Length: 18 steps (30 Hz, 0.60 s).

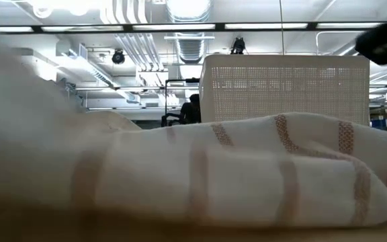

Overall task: Fold towel
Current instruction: Fold the white striped towel

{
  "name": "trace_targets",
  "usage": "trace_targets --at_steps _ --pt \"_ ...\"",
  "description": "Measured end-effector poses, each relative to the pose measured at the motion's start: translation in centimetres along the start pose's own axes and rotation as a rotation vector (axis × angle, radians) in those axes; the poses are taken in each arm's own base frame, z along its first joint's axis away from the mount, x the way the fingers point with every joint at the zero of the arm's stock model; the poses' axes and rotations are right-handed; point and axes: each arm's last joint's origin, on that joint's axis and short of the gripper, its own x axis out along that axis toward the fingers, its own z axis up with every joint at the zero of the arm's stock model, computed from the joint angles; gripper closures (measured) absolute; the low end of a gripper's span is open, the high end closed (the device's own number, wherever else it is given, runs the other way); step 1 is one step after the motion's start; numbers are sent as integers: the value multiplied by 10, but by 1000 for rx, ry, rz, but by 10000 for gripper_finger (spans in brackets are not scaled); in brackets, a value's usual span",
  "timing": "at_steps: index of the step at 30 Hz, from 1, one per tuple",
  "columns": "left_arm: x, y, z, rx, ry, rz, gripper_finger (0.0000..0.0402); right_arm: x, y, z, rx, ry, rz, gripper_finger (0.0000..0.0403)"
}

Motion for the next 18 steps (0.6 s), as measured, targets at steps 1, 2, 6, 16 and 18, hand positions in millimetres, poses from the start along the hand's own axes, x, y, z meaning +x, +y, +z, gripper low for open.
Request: trace_targets --at_steps 1,2,6,16,18 --pt "-8 -1 2 2 -24 17 399 3 1 -3 10 9 2 293" --pt "-15 -3 4 -3 -35 36 399 7 3 -5 34 10 6 295" --pt "-41 -7 16 -7 -28 140 400 19 3 -16 178 65 -17 299" --pt "-56 -11 24 -9 63 240 401 49 14 -20 472 -144 276 243" --pt "-54 -8 23 -22 57 249 401 55 15 -23 532 -172 321 228"
